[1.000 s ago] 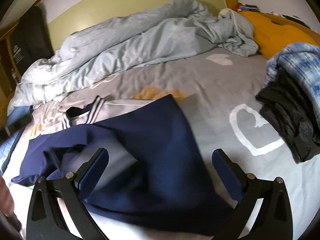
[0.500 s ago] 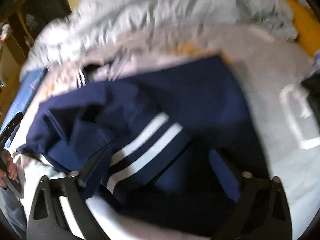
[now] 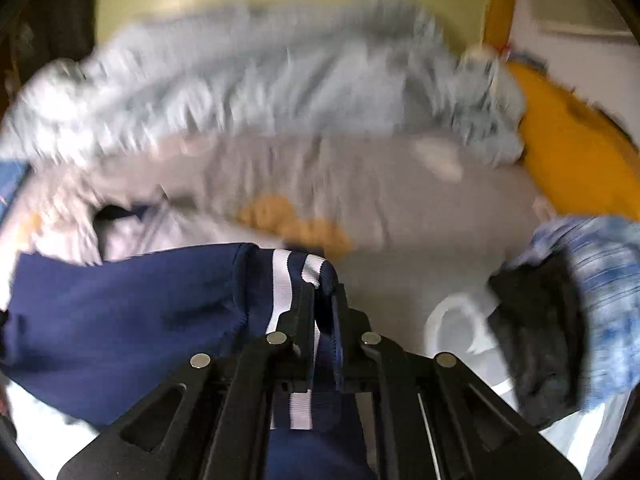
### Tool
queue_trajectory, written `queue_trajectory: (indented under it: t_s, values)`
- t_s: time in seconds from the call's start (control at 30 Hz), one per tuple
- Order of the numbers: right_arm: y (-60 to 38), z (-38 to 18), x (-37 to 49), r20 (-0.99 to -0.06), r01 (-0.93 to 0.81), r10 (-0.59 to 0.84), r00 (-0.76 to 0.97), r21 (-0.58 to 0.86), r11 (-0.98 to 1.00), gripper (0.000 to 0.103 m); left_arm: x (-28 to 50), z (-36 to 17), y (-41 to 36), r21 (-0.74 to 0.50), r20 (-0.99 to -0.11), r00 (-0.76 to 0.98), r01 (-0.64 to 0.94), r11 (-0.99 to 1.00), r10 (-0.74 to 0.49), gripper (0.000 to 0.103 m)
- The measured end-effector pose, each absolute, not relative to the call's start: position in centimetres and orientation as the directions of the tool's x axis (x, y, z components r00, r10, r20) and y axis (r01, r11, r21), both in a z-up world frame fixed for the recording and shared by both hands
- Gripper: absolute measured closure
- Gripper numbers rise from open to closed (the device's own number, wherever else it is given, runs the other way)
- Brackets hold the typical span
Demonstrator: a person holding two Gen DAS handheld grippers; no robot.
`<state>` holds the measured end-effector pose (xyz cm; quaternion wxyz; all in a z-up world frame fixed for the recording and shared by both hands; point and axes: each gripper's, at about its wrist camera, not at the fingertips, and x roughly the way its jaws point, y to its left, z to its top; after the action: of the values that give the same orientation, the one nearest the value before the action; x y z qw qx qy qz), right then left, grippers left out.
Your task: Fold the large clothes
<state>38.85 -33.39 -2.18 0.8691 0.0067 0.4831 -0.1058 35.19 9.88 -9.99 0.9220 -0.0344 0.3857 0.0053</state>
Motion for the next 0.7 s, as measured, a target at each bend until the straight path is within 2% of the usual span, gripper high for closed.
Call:
queue_trajectory:
  t_s: [0.1, 0.13, 0.17, 0.23, 0.3, 0.4, 0.47, 0.5, 0.63, 0.7]
  values:
    - [-34.0, -7.0, 40.1, -0.894, 0.216, -0.159, 0.420, -0.071, 0.974, 0.090, 35.6, -10.6, 9.8, -0.037, -0.735, 0.678, -0.048, 0.998, 0.005, 0.039]
    - [-34.5, -7.6, 39.8, -0.890, 0.241, -0.165, 0.426, -0.064, 0.968, 0.081, 35.6, -10.6, 10.0, -0.048, -0.736, 0.677, -0.051, 0.998, -0.001, 0.039]
    - [-35.0, -7.7, 39.4, -0.878, 0.285, -0.175, 0.445, -0.047, 0.957, 0.063, 35.6, -10.6, 10.2, -0.059, -0.732, 0.681, -0.052, 0.997, -0.008, 0.039]
    - [-36.1, -6.8, 38.4, -0.861, 0.360, -0.201, 0.467, -0.022, 0.933, 0.044, 35.1, -10.2, 10.3, -0.073, -0.711, 0.702, -0.038, 0.997, -0.025, 0.039]
    - [-36.2, -5.1, 37.3, -0.849, 0.353, -0.168, 0.501, 0.023, 0.935, 0.045, 34.1, -9.4, 10.0, -0.068, -0.670, 0.742, -0.011, 0.998, -0.038, 0.039]
    - [-35.3, -1.6, 35.0, -0.803, 0.317, -0.175, 0.570, 0.018, 0.948, 0.043, 31.0, -7.0, 8.9, 0.006, -0.573, 0.819, 0.022, 1.000, -0.015, 0.039]
    - [-33.8, 0.7, 32.8, -0.766, 0.279, -0.194, 0.614, -0.019, 0.960, 0.035, 27.7, -5.1, 9.0, -0.016, -0.498, 0.867, 0.028, 0.999, -0.032, 0.033]
    - [-33.0, 1.5, 32.1, -0.751, 0.267, -0.201, 0.629, -0.035, 0.963, 0.034, 26.8, -4.5, 9.1, -0.036, -0.483, 0.874, 0.035, 0.999, -0.048, 0.030]
    - [-30.2, 4.2, 27.6, -0.696, 0.215, -0.191, 0.692, -0.054, 0.975, 0.022, 21.4, -2.0, 9.2, -0.062, -0.423, 0.905, 0.026, 0.998, -0.050, 0.028]
    - [-29.1, 5.3, 25.4, -0.674, 0.206, -0.181, 0.716, -0.044, 0.978, 0.021, 19.0, -1.1, 9.1, -0.047, -0.382, 0.924, 0.007, 0.999, -0.024, 0.020]
